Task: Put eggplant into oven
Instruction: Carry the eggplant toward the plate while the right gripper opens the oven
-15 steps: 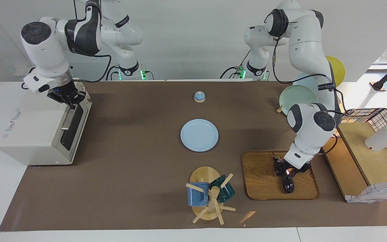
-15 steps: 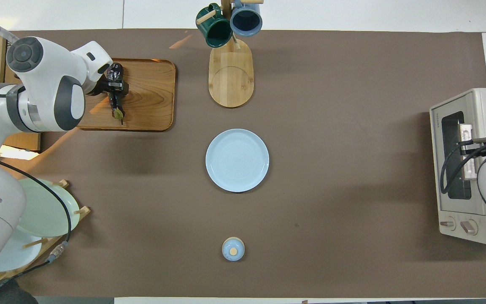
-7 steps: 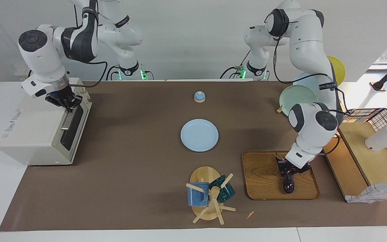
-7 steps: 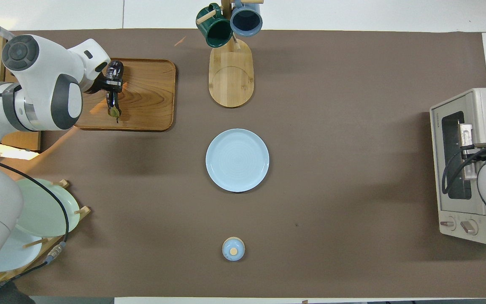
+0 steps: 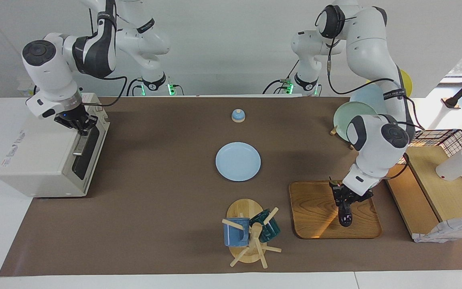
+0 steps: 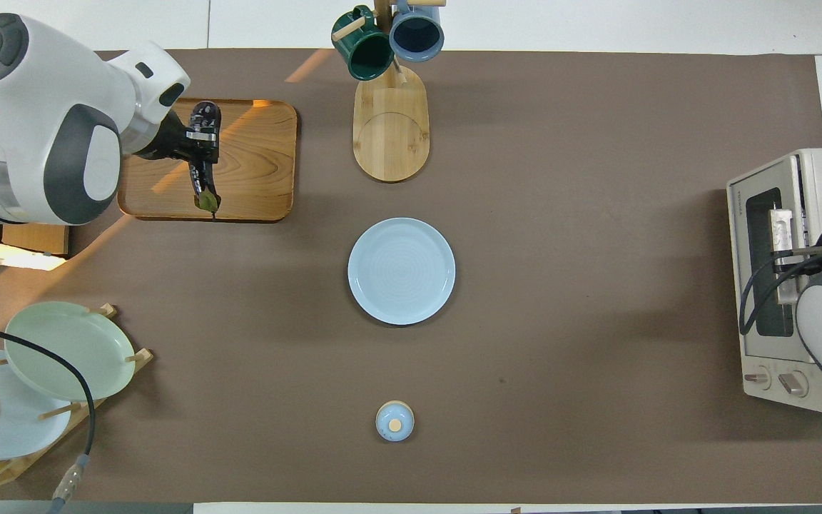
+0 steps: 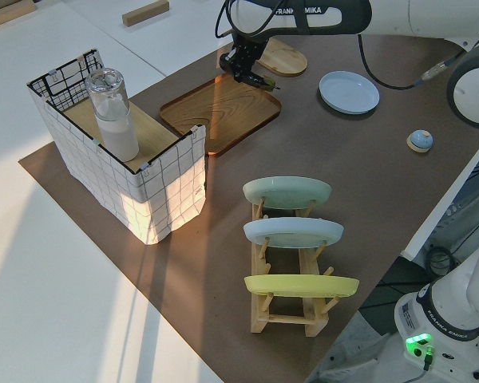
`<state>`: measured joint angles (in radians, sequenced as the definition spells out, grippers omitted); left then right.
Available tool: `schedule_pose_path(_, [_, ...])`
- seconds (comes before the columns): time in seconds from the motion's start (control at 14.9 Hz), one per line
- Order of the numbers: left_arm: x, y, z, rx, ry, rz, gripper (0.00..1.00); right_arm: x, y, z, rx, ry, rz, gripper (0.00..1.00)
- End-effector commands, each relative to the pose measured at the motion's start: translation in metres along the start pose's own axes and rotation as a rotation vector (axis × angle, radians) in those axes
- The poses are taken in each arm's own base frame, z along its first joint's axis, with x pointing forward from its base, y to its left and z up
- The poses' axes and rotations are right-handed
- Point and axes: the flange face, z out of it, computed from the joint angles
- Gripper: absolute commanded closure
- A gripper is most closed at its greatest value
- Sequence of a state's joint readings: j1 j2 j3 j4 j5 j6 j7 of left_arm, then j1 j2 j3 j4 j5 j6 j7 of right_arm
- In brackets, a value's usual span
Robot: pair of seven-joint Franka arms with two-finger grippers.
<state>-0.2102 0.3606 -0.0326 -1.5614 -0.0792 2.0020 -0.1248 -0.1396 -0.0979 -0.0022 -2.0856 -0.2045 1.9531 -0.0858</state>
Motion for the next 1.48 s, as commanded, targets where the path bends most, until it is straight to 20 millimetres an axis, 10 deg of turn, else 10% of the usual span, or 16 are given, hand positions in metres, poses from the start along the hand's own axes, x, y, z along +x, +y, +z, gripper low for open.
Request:
schedule_pose_path(0.0, [-0.031,0.061,-0.013,-0.003,-0.045,-0.066,1.0,0.018,-0.051,0.054,0.005,0.036,-0.03,1.0])
schedule_pose_path(0.74, [-0.195,0.246,0.085,-0.12,-0.032,-0.076,1.0,0.031,-0.111,0.133,0.081,0.062,-0.037,1.0])
schedule_pose_path(1.01, [-0.208,0.265,0.12,-0.112,-0.037,-0.048,1.0,0.038,-0.133,0.145,0.112,0.056,0.014,1.0])
schedule_pose_path(1.41, [-0.197,0.252,0.137,-0.104,-0.034,-0.048,1.0,0.062,-0.144,0.075,0.201,0.009,0.057,1.0])
